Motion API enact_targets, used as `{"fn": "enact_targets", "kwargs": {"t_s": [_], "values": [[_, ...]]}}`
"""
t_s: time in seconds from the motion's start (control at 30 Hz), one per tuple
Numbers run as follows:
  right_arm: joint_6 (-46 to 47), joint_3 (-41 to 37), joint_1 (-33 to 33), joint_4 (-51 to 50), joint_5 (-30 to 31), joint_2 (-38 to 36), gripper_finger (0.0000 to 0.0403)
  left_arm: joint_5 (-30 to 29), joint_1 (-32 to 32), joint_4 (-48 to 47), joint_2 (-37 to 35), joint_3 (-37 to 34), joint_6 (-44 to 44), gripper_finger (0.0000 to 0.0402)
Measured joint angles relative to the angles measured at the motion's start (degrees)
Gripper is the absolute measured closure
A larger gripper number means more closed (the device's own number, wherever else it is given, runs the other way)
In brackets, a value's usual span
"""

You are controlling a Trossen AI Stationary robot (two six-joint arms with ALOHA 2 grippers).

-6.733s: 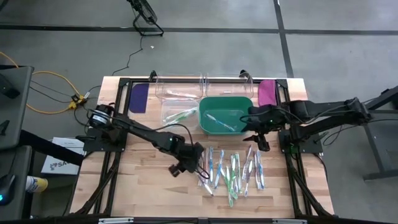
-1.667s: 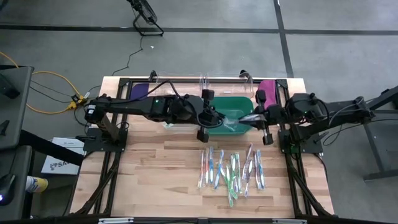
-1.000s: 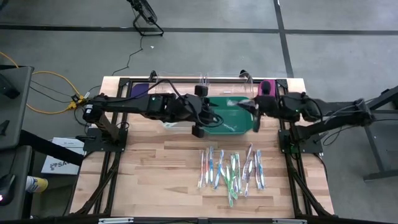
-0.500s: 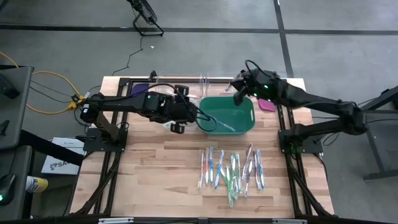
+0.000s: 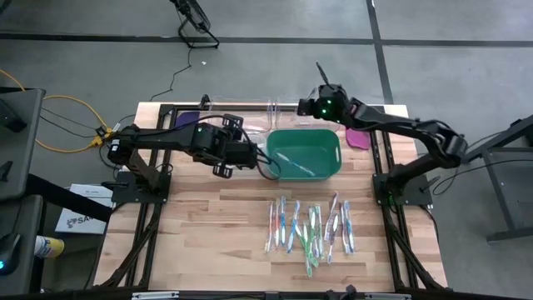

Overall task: Pick & Place Toothbrushes
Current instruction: Put the purple toothbrush into the right transparent bin

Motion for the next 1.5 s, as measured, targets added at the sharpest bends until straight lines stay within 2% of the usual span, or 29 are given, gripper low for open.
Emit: {"fn": "enact_targets", "kwargs": {"t_s": [0.27,0.43,0.67,0.97,1.13,1.3,1.5], "values": [[12.0,0.0,-2.3,-0.8,0.4,1.7,0.0372,-0.3,0.0,-2.2,0.0,0.0,3.0,0.0236],[16.1,0.0,-2.3,-1.2,-0.7,1.7,0.0352,-0.3,0.0,-2.2,0.0,0.0,4.0,0.0236],[24.5,0.0,-1.7,-7.1,-0.5,1.7,0.0313,-0.3,0.0,-2.2,0.0,0.0,8.2,0.0236],[24.7,0.0,0.1,-7.2,-0.7,1.7,0.0252,-0.3,0.0,-2.2,0.1,0.0,10.4,0.0236],[21.1,0.0,0.6,-6.3,-2.9,0.8,0.0229,-0.1,0.0,-2.7,0.1,0.0,10.7,0.0236],[16.5,0.0,1.6,-6.0,-3.1,-2.6,0.0225,0.0,0.0,-3.1,0.1,-0.1,10.7,0.0236],[8.0,0.0,1.2,-5.8,0.1,-8.0,0.0237,0.4,0.0,-3.1,0.1,-0.1,8.4,0.0236]]}}
